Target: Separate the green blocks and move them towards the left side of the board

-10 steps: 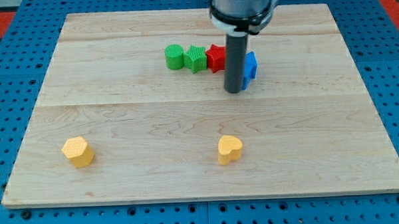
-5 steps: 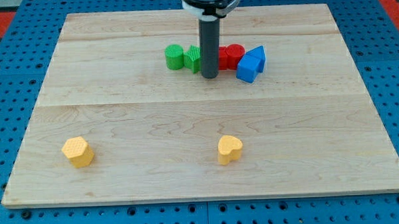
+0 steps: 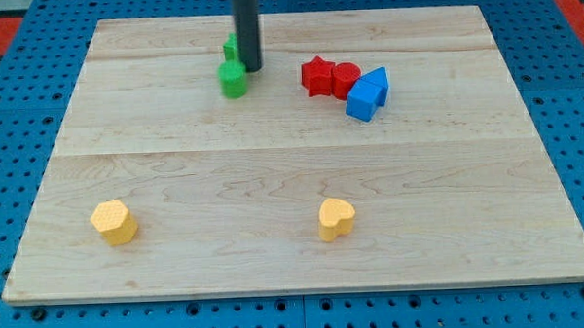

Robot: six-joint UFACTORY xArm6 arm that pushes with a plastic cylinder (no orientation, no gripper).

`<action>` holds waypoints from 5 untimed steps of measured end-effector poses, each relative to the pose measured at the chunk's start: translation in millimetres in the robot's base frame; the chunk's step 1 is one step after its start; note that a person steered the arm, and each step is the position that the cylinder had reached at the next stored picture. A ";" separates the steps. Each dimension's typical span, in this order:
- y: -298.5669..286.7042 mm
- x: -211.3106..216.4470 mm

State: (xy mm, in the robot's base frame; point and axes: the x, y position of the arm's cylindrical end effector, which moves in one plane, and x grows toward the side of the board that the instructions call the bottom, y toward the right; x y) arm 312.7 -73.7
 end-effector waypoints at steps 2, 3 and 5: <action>54.0 -35.5; 61.3 -72.1; -52.3 -59.8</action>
